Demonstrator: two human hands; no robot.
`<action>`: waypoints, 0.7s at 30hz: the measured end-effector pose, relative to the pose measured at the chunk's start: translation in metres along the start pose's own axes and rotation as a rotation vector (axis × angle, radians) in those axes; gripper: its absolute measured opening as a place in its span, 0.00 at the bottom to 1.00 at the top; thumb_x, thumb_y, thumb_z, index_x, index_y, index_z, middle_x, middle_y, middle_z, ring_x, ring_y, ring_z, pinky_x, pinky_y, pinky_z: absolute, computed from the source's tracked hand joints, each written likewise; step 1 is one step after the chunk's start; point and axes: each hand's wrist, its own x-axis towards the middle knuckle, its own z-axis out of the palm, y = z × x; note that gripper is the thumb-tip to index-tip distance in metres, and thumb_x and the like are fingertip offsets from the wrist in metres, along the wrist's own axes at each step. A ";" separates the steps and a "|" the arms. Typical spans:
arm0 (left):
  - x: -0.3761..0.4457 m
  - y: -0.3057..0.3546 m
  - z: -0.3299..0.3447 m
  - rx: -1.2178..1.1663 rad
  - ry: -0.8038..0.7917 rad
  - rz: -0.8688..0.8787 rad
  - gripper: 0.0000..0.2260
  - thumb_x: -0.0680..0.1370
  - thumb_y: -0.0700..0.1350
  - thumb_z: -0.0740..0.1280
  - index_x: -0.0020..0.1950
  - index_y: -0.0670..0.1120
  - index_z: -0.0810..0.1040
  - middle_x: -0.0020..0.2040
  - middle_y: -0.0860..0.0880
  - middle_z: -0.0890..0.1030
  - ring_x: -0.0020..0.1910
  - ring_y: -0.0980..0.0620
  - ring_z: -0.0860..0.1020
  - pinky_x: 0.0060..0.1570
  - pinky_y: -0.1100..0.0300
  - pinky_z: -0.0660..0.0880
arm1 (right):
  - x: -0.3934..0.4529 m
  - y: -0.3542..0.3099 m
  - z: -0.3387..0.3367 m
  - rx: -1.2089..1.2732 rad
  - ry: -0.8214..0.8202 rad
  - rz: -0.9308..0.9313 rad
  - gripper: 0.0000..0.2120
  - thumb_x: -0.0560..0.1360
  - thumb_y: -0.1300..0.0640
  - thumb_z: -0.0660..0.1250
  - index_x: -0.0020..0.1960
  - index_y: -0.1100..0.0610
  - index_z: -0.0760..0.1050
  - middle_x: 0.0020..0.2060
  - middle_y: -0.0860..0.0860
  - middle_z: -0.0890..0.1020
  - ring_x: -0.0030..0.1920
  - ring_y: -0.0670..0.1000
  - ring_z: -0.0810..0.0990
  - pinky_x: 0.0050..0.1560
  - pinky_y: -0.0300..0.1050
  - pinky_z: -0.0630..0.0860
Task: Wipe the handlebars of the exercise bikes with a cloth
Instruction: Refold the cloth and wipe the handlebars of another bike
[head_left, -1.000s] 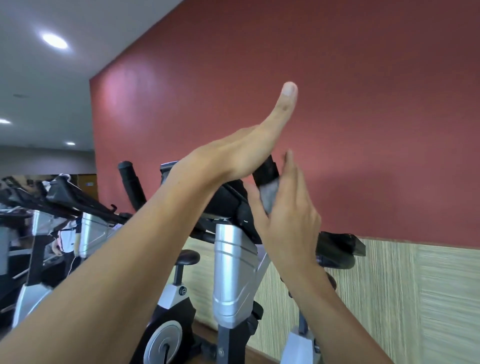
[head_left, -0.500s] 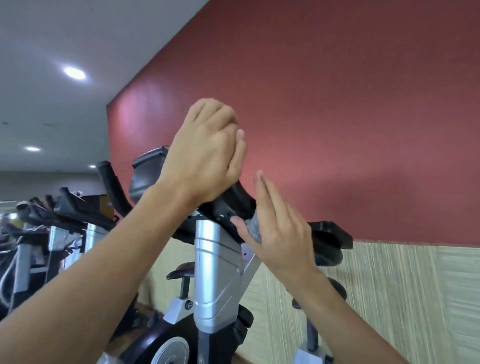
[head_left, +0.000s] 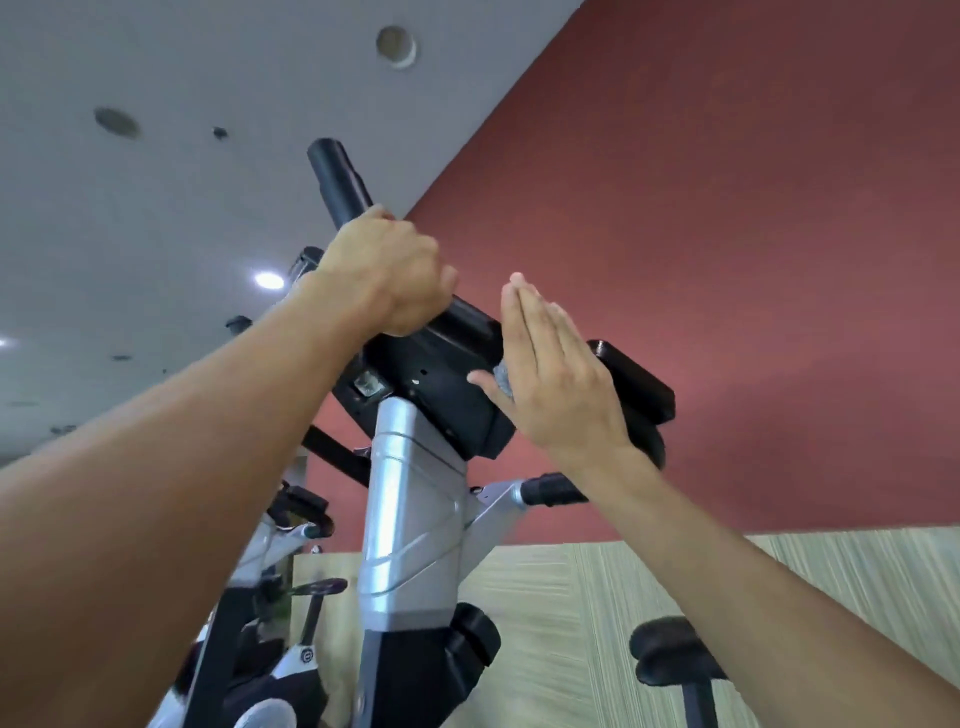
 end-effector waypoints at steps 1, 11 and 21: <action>-0.001 0.003 -0.001 0.016 0.000 -0.011 0.23 0.83 0.48 0.46 0.39 0.44 0.75 0.50 0.41 0.83 0.48 0.41 0.77 0.67 0.48 0.68 | -0.007 0.004 0.001 -0.033 0.021 -0.008 0.36 0.83 0.40 0.60 0.76 0.69 0.66 0.74 0.64 0.71 0.73 0.58 0.74 0.72 0.52 0.73; -0.035 0.048 0.025 -0.002 0.177 -0.217 0.29 0.80 0.52 0.37 0.53 0.44 0.76 0.56 0.42 0.79 0.60 0.41 0.72 0.74 0.46 0.58 | -0.102 0.055 0.010 -0.035 0.004 0.075 0.40 0.81 0.42 0.65 0.79 0.69 0.57 0.80 0.65 0.59 0.80 0.61 0.61 0.77 0.57 0.65; -0.019 0.117 0.048 -0.142 0.349 -0.185 0.17 0.82 0.48 0.46 0.38 0.50 0.67 0.40 0.52 0.73 0.45 0.48 0.70 0.60 0.53 0.64 | -0.091 0.052 0.029 0.091 0.140 0.031 0.33 0.84 0.44 0.61 0.77 0.70 0.64 0.77 0.66 0.65 0.77 0.61 0.67 0.72 0.58 0.72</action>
